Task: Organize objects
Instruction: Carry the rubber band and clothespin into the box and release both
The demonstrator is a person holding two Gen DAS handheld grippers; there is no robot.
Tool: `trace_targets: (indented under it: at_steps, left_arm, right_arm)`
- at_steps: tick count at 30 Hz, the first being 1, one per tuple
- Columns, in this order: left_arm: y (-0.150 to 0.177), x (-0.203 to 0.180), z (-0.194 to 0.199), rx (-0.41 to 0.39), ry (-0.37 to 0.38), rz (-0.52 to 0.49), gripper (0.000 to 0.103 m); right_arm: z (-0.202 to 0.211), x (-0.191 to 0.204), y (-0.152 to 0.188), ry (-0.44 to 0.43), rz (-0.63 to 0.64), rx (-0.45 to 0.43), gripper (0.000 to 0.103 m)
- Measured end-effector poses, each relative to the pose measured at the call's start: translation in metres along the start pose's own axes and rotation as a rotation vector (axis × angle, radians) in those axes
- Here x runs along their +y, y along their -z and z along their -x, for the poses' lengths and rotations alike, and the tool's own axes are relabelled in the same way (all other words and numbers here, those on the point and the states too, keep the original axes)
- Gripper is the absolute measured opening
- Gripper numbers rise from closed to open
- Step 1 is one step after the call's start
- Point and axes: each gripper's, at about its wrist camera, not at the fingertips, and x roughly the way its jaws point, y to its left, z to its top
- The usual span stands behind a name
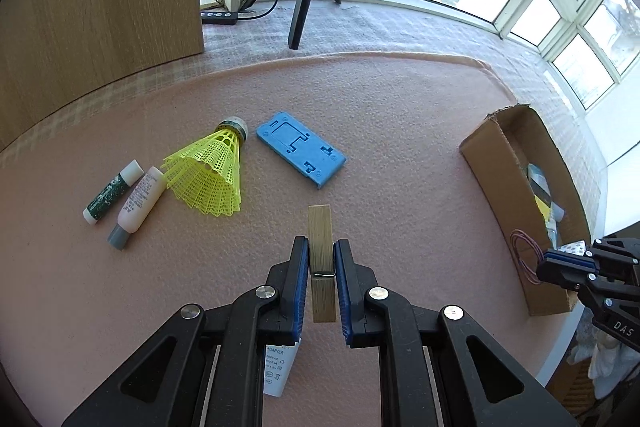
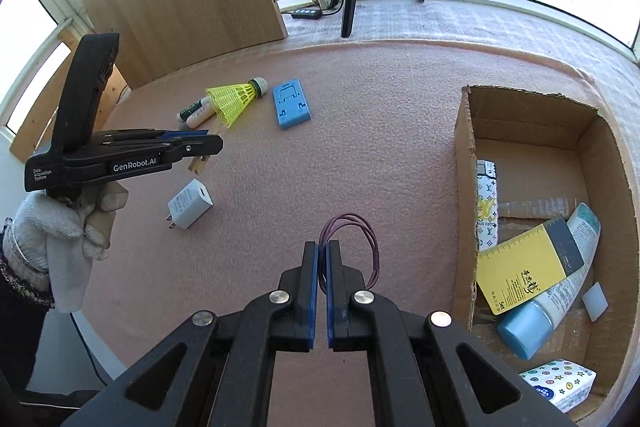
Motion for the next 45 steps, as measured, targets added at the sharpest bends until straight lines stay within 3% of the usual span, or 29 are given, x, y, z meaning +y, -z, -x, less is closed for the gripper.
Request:
trace_targets:
  at_steps: [9,15,25,33,35,36,37,38,39,40,45]
  left_arm:
    - [-0.018,-0.066,0.005,-0.044,0.069,-0.085,0.014]
    - [-0.034,-0.124,-0.003,-0.052,0.115,-0.159,0.014]
    - [-0.057,-0.212,-0.038,-0.028,0.146,-0.270,0.014]
    - [-0.073,-0.246,-0.063,-0.018,0.131,-0.304,0.014]
    - [-0.075,-0.252,-0.064,-0.016,0.147,-0.311,0.019]
    - [-0.077,-0.254,-0.066,-0.004,0.151,-0.307,0.040]
    - [-0.077,-0.255,-0.066,-0.010,0.148,-0.298,0.062]
    - [-0.077,-0.255,-0.064,-0.027,0.145,-0.295,0.066]
    - [-0.077,-0.255,-0.063,-0.034,0.141,-0.295,0.066]
    - [-0.078,-0.255,-0.063,-0.033,0.138,-0.293,0.066]
    - [-0.077,-0.243,-0.060,-0.035,0.133,-0.269,0.066]
  right_arm:
    - [0.054,-0.038,-0.004,0.088,-0.048,-0.123,0.003]
    - [0.075,-0.079,0.004,0.138,-0.115,-0.149,0.003]
    - [0.084,-0.121,0.016,0.173,-0.180,-0.162,0.003]
    - [0.081,-0.141,0.016,0.182,-0.197,-0.157,0.003]
    - [0.082,-0.146,0.017,0.178,-0.207,-0.170,0.004]
    - [0.084,-0.148,0.017,0.167,-0.212,-0.184,0.008]
    - [0.085,-0.151,0.018,0.151,-0.220,-0.190,0.023]
    - [0.085,-0.151,0.019,0.134,-0.224,-0.192,0.034]
    - [0.086,-0.151,0.020,0.123,-0.220,-0.198,0.054]
    - [0.087,-0.148,0.021,0.125,-0.209,-0.206,0.059]
    - [0.082,-0.140,0.025,0.137,-0.176,-0.192,0.059]
